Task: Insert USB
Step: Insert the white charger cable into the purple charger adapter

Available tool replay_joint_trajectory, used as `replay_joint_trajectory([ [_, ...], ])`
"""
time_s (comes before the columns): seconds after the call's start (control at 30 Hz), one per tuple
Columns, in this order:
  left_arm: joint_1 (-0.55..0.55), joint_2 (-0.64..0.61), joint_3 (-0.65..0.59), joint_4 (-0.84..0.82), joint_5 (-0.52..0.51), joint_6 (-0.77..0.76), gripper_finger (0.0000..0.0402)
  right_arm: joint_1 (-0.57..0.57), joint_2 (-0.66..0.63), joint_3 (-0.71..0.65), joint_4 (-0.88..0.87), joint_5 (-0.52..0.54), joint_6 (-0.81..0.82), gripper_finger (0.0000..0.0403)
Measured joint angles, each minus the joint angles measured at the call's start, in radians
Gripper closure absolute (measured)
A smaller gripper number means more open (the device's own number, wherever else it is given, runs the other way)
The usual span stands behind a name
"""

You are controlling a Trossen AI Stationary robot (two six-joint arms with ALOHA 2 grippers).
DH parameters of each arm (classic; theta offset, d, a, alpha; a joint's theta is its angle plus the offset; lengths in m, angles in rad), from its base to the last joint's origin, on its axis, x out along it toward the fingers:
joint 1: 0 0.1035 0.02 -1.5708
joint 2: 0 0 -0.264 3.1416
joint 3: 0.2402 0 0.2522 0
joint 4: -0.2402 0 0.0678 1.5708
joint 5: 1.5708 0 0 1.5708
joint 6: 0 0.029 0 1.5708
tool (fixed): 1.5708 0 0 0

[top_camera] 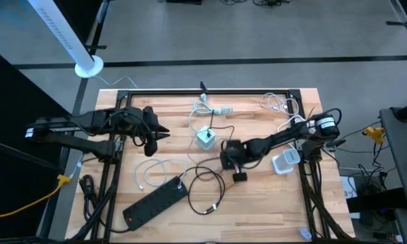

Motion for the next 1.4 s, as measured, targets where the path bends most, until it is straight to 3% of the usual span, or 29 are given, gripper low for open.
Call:
replay_joint_trajectory([
  [0.13, 0.000, 0.000, 0.000, 0.000, 0.001, -0.001, 0.0331, -0.109, -0.025, 0.002, -0.149, 0.165, -0.016, 0.0403],
  [0.2, 0.000, 0.000, 0.000, 0.000, 0.000, 0.008, 0.0331, -0.163, -0.065, 0.011, -0.204, 0.189, -0.004, 0.0403],
  [0.43, 0.000, 0.002, 0.000, -0.005, -0.024, 0.024, 0.0331, -0.174, -0.295, 0.014, -0.309, -0.119, 0.015, 0.0403],
  [0.6, 0.000, 0.003, 0.000, 0.007, -0.029, 0.034, 0.0331, -0.229, -0.424, 0.014, -0.567, -0.059, 0.268, 0.0398],
  [0.73, 0.000, 0.003, 0.000, 0.038, -0.029, 0.073, 0.0331, -0.356, -0.503, 0.014, -0.694, -0.005, 0.498, 0.0359],
  [0.87, 0.000, 0.004, 0.000, 0.129, -0.045, 0.152, 0.0331, -0.532, -0.530, 0.013, -0.668, 0.043, 0.589, 0.0285],
  [1.1, 0.002, 0.007, 0.000, 0.289, -0.056, 0.262, 0.0331, -0.832, -0.477, 0.013, -0.560, 0.028, 0.606, 0.0167],
  [1.27, 0.003, 0.009, 0.000, 0.298, -0.056, 0.235, 0.0331, -0.933, -0.393, 0.013, -0.399, -0.031, 0.559, 0.0130],
  [1.4, 0.003, 0.033, 0.000, 0.299, -0.072, 0.230, 0.0331, -0.967, -0.286, 0.013, -0.285, -0.017, 0.529, 0.0131],
])
